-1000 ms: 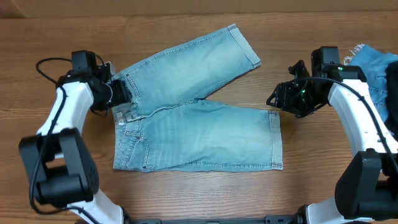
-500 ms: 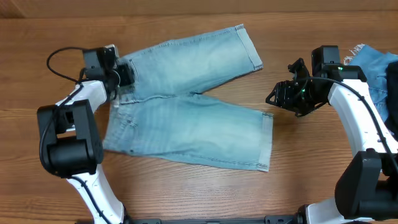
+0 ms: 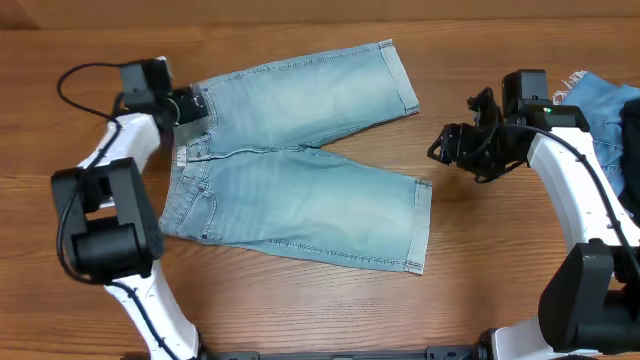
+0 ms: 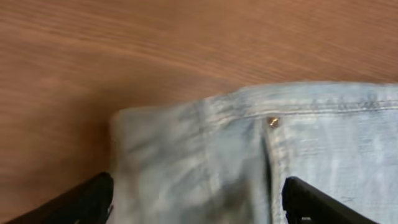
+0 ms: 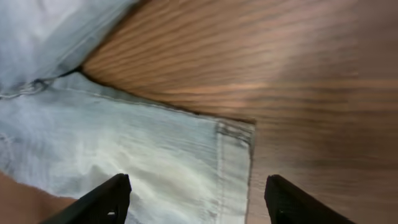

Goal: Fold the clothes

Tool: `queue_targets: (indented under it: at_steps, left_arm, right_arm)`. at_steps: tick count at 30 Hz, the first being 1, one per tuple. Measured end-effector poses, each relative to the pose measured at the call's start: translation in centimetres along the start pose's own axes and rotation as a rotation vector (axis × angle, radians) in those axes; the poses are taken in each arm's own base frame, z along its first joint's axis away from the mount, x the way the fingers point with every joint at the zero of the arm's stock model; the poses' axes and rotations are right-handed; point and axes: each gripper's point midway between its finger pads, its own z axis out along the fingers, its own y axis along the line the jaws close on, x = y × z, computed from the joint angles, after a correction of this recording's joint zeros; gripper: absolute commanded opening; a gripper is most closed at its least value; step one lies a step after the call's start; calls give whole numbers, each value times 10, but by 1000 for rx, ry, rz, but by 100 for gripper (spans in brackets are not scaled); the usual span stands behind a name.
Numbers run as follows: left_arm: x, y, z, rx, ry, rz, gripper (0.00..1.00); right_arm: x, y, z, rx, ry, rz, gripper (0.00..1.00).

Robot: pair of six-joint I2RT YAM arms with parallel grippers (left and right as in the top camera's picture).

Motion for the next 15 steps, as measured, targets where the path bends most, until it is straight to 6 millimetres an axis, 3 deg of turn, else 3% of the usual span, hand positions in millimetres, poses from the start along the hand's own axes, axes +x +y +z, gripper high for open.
queue_targets:
  at_steps: [5, 10, 12, 15]
  left_arm:
    - [-10, 6, -66, 4, 63, -42, 82]
    - [-28, -17, -170, 36, 11, 11, 77]
    - [-20, -23, -203, 39, 24, 22, 70]
    - [14, -25, -236, 31, 135, 26, 69]
  right_arm:
    - [7, -11, 0, 63, 22, 50, 79]
    - [-4, -15, -1, 89, -22, 48, 76]
    - [-3, -16, -1, 96, -20, 50, 76]
    - [8, -20, -1, 114, 24, 69, 78]
